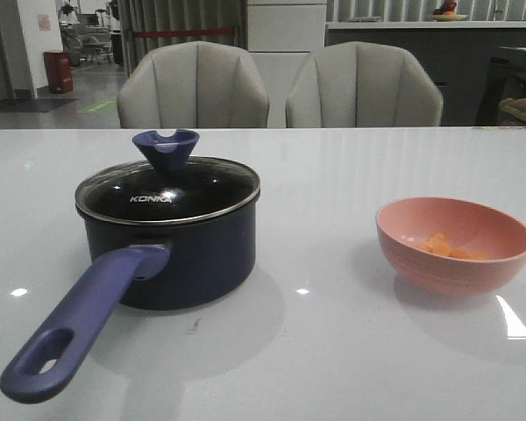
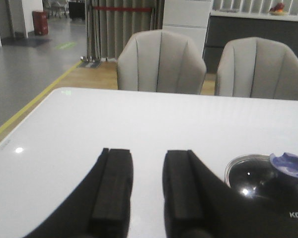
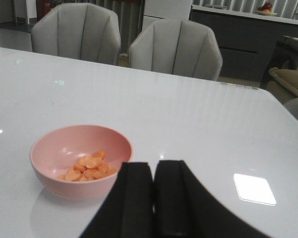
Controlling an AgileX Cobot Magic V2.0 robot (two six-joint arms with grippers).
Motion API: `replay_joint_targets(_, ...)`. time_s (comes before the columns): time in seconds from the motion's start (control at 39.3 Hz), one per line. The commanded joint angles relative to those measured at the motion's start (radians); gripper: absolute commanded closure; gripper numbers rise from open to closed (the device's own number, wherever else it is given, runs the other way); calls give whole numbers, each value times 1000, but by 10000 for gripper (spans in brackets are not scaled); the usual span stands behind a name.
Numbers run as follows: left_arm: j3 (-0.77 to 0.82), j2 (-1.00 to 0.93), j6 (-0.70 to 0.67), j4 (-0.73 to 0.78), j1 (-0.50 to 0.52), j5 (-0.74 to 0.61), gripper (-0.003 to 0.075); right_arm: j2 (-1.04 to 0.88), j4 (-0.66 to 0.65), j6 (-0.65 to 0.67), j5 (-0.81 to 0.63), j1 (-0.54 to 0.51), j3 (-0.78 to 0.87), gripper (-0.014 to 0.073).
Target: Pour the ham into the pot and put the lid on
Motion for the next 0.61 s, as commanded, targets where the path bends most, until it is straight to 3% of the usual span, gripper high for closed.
replay_joint_targets(0.0,-39,46,-3,-5,-5,-47,483,-19,-13,-3,-74,0,-5,449)
replay_joint_targets(0.31,-39,61,-3,-5,-24,-45,458,-19,-13,-3,-74,0,-5,449)
replay_joint_targets(0.59,-66,136,-3,0,-115,-6,101,-19,-13,-3,-74,0,-5,449)
